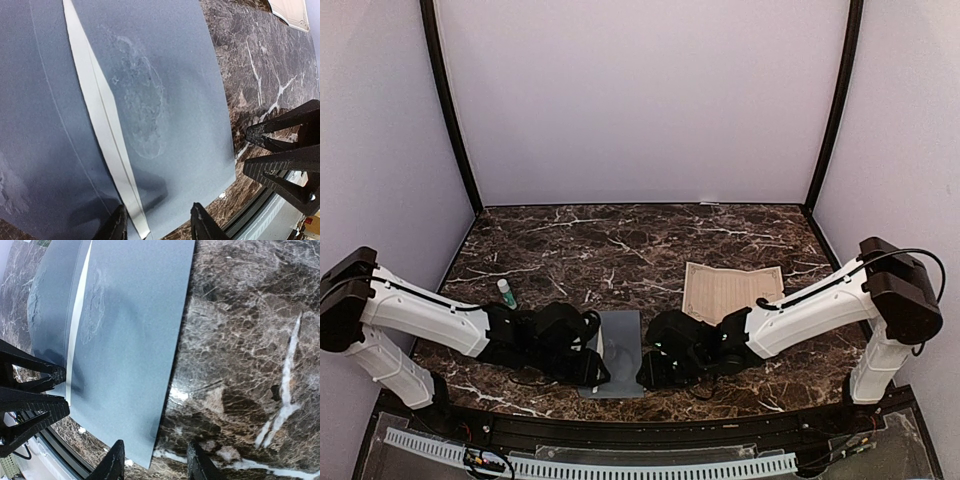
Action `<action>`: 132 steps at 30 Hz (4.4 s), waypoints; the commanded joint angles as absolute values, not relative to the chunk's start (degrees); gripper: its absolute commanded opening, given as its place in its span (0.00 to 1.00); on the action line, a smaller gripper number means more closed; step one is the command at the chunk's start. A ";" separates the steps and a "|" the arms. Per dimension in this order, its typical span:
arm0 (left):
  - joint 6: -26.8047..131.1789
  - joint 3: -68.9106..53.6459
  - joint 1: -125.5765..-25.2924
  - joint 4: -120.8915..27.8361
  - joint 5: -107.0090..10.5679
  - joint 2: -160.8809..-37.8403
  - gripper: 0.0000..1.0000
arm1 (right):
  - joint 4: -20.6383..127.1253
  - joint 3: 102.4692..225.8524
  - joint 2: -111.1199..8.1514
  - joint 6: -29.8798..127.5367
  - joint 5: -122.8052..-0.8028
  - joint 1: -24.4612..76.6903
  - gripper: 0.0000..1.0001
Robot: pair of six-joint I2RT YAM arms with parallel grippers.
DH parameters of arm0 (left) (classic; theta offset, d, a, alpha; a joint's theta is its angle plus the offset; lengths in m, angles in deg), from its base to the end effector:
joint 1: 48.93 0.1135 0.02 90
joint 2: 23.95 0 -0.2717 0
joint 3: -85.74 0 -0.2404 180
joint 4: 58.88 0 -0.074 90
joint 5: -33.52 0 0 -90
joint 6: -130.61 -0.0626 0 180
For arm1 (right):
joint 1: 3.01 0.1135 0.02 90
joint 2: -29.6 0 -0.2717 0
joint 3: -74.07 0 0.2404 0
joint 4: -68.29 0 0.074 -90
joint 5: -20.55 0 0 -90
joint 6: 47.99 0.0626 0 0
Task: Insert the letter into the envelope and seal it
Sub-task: Place the letter in the envelope, then pick up the letter from the center of the board.
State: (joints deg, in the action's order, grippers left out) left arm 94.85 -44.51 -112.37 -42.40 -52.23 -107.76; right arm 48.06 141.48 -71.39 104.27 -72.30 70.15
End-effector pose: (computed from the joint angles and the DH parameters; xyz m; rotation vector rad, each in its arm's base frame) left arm 0.1195 -0.2495 0.1436 0.2533 2.6989 -0.8839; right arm 0.1052 0.3367 0.1371 -0.2386 2.7356 0.8043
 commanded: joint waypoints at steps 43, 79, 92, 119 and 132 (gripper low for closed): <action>93.10 -43.77 -111.05 -39.94 -55.85 -103.52 0.49 | 45.35 144.67 -70.80 102.05 -75.46 69.72 0.43; 87.00 -38.38 -99.22 -51.64 -44.69 -118.15 0.53 | 48.07 151.32 -80.09 94.75 -69.68 60.51 0.47; 87.62 -38.67 -99.29 -54.56 -42.36 -119.40 0.52 | 49.59 151.65 -81.06 94.45 -67.34 60.46 0.46; 85.92 -38.18 -99.24 -43.26 -52.07 -110.67 0.58 | 46.03 150.46 -73.47 94.05 -72.89 59.95 0.47; 83.96 -37.38 -98.18 -31.42 -57.70 -91.52 0.73 | 31.72 143.34 -51.91 93.35 -84.87 56.93 0.64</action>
State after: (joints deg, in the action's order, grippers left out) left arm 85.99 -38.28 -99.02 -36.57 -55.55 -98.30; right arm 39.14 146.26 -59.09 94.04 -78.40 59.09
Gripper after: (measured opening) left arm 0.691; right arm 0.606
